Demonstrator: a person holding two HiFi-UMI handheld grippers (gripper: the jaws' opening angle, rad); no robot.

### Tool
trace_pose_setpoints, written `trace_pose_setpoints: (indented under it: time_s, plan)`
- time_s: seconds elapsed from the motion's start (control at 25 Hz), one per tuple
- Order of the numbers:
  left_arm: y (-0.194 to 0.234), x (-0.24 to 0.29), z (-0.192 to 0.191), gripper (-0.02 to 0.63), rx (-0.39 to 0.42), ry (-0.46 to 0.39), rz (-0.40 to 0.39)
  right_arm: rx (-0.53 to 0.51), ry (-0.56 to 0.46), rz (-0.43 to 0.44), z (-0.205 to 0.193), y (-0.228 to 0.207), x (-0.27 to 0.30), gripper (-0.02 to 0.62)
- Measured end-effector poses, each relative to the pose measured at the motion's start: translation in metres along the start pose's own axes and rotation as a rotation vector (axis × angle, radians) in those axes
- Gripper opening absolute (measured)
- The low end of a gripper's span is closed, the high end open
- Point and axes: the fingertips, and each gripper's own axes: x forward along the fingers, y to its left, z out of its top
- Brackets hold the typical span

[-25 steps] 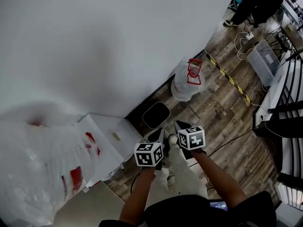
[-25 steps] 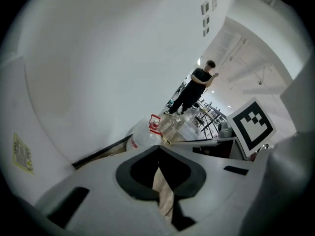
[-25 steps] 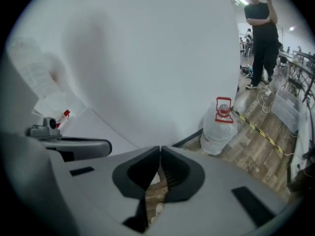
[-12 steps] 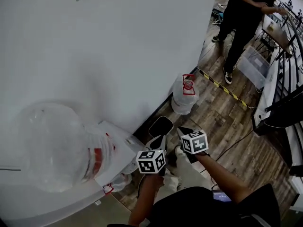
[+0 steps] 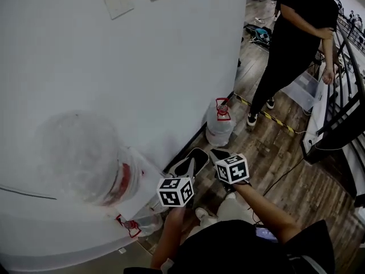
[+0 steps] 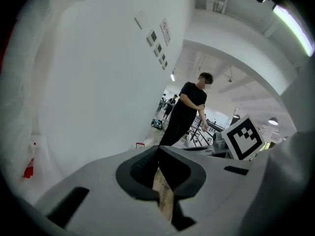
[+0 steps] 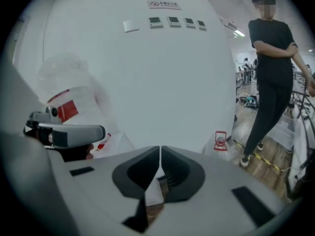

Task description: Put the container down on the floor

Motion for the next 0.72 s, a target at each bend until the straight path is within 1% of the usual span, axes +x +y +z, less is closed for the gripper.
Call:
trace_pose_setpoints:
  time_s: [0.16,0.28,0.4,0.56,0.72]
  plan:
    - [-0.015,-0.007,-0.002,0.014,0.013,0.005,-0.022,0.005,-0.046,-0.013,0.015,-0.003,-0.018,0.035]
    - [-0.029,-0.011,-0.001,0.014,0.013,-0.003,-0.023,-0.016,-0.083,-0.017,0.026,-0.009,-0.035,0.035]
    - [-0.048,-0.015,0.013,0.014,0.040,-0.037,-0.016,-0.057,-0.118,-0.022,0.036,-0.014,-0.057,0.034]
    - [-0.082,-0.022,0.036,0.014,0.077,-0.099,-0.028,-0.101,-0.173,-0.015,0.050,-0.015,-0.092,0.034]
    - [-0.117,-0.026,0.045,0.014,0.092,-0.147,-0.028,-0.120,-0.229,-0.011,0.061,-0.016,-0.128,0.031]
